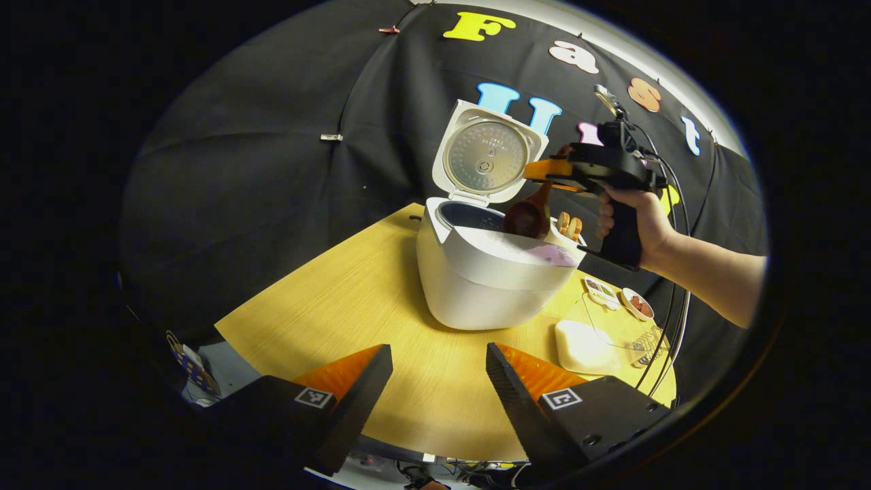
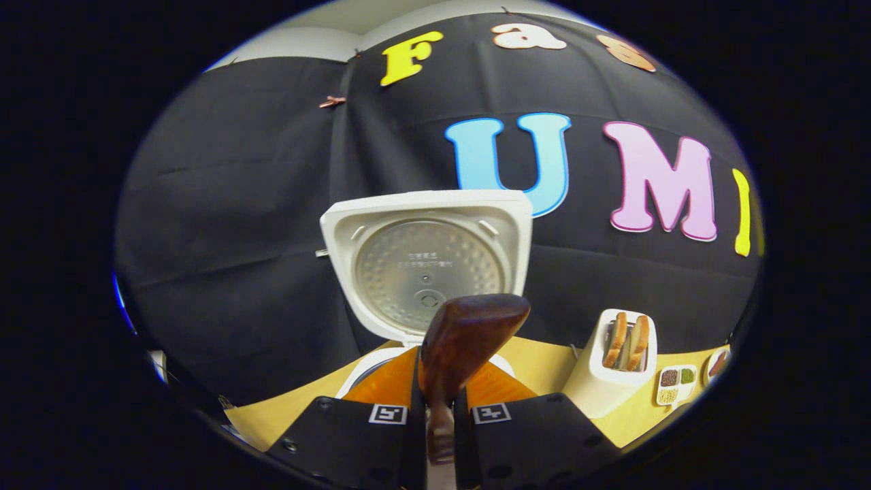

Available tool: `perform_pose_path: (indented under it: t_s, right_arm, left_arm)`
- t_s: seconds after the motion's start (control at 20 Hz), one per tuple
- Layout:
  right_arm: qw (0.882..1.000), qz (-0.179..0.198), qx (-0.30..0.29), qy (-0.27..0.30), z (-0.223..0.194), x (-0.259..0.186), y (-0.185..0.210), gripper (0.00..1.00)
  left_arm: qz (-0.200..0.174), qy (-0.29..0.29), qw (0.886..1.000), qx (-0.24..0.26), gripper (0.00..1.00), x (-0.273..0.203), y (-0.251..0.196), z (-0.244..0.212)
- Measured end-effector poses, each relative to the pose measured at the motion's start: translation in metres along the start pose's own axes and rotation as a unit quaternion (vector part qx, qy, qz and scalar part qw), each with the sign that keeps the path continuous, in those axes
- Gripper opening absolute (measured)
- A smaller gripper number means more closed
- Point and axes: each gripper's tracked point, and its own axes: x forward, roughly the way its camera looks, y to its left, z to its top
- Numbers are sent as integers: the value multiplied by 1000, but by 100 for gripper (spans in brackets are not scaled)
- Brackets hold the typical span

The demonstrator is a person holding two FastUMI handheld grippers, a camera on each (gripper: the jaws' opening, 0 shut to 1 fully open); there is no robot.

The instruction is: Close the left gripper, press the button to open the rice cooker; take a wooden spoon from the chopstick holder with the right hand, scoop a spoonful of rice and pour it into the rice cooker, then put the wooden spoon back into the chopstick holder.

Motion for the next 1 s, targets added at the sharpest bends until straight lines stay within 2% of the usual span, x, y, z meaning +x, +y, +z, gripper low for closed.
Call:
perform_pose_path:
  t_s: [0.25,0.4,0.75,1.0]
  right_arm:
    - [995,-39,87,-39,41,-37,-49,20]
    - [989,-72,119,-59,57,-68,-91,20]
    - [971,-172,143,-84,67,-170,-209,20]
    - [957,-241,141,-82,54,-245,-288,20]
  left_arm:
    - [-14,4,1000,11,98,-4,-15,-5]
    - [-34,4,999,26,96,-4,-34,-5]
    - [-88,12,993,75,96,-4,-94,-10]
    - [-119,17,988,102,96,-3,-139,-11]
